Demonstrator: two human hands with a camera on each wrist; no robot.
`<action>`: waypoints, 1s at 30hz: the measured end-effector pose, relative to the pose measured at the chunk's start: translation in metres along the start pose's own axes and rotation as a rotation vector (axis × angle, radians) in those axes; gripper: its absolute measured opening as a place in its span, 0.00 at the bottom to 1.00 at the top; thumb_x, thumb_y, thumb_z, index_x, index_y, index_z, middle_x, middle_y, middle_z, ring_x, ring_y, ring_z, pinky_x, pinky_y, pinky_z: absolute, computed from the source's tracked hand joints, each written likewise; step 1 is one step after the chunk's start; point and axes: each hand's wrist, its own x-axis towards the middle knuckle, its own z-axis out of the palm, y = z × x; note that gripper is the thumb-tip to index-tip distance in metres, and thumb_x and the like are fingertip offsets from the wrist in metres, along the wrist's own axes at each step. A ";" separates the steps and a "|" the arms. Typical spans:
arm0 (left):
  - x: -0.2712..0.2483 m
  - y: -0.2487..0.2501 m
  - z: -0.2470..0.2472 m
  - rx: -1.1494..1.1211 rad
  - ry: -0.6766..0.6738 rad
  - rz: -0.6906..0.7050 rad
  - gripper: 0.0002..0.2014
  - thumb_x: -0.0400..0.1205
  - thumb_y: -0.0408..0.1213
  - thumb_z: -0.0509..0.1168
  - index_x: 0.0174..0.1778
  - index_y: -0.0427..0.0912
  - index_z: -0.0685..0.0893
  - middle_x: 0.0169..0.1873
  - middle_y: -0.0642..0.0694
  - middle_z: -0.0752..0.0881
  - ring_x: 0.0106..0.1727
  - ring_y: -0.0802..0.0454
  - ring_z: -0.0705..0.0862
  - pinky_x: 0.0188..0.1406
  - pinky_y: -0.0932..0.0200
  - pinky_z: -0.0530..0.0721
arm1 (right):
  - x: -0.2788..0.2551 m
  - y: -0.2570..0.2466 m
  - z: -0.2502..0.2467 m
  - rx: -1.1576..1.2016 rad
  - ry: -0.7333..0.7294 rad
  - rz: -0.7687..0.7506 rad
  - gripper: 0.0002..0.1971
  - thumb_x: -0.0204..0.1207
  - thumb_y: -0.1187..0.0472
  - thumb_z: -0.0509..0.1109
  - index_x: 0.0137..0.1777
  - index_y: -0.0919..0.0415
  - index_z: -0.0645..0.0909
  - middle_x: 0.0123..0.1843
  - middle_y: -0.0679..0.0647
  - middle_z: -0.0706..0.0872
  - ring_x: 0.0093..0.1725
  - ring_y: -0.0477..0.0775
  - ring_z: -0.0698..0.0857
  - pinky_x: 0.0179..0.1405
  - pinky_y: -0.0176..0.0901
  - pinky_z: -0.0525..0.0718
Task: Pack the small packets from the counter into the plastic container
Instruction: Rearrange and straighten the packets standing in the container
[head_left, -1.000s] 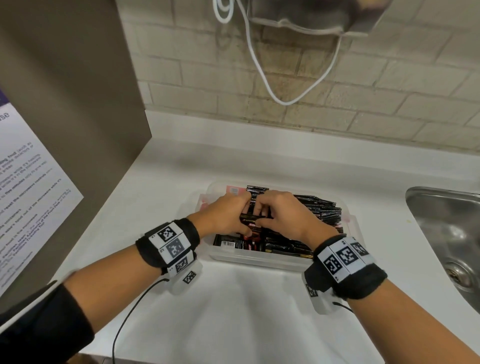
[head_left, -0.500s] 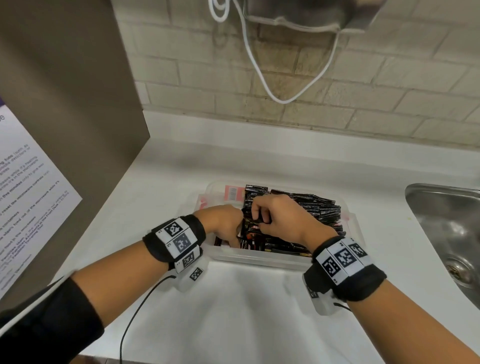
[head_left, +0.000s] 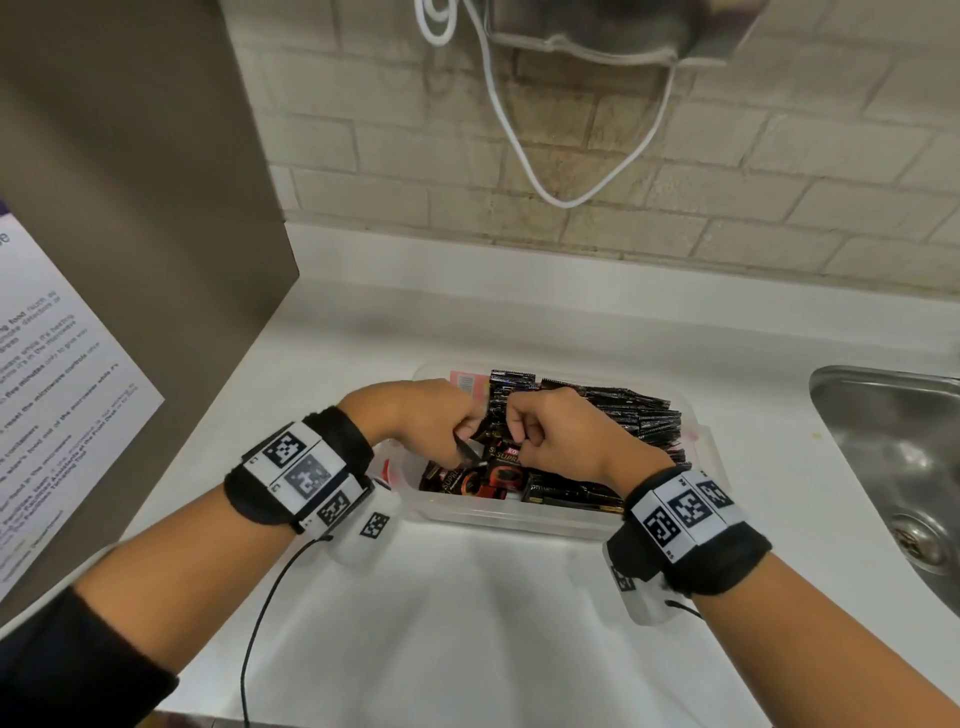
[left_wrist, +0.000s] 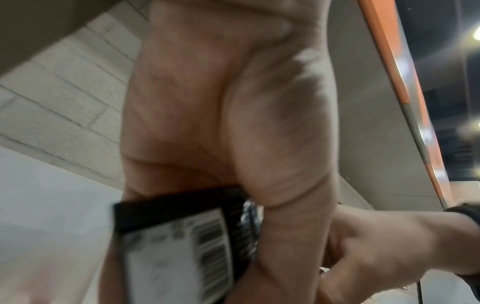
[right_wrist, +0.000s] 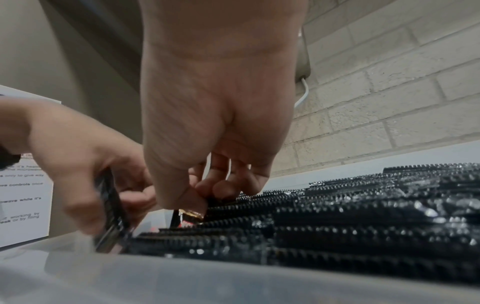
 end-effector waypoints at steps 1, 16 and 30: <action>-0.001 0.002 -0.001 -0.034 0.006 0.024 0.15 0.77 0.30 0.68 0.34 0.49 0.68 0.32 0.51 0.73 0.33 0.53 0.71 0.31 0.57 0.69 | 0.001 0.000 0.000 0.003 -0.006 0.006 0.08 0.66 0.71 0.71 0.41 0.58 0.80 0.30 0.47 0.79 0.31 0.47 0.76 0.31 0.32 0.71; -0.012 0.013 -0.010 -0.266 0.211 0.110 0.07 0.76 0.30 0.68 0.40 0.43 0.76 0.46 0.49 0.73 0.52 0.41 0.79 0.52 0.42 0.80 | -0.004 -0.013 -0.019 0.366 -0.019 0.161 0.17 0.80 0.41 0.68 0.46 0.54 0.86 0.39 0.52 0.92 0.41 0.55 0.87 0.47 0.49 0.81; -0.014 0.004 -0.015 -0.795 0.171 0.195 0.12 0.77 0.51 0.71 0.45 0.46 0.85 0.51 0.46 0.87 0.55 0.54 0.87 0.59 0.59 0.84 | -0.007 0.003 -0.025 0.576 0.031 0.177 0.16 0.78 0.70 0.72 0.65 0.60 0.81 0.40 0.54 0.84 0.42 0.53 0.80 0.50 0.46 0.79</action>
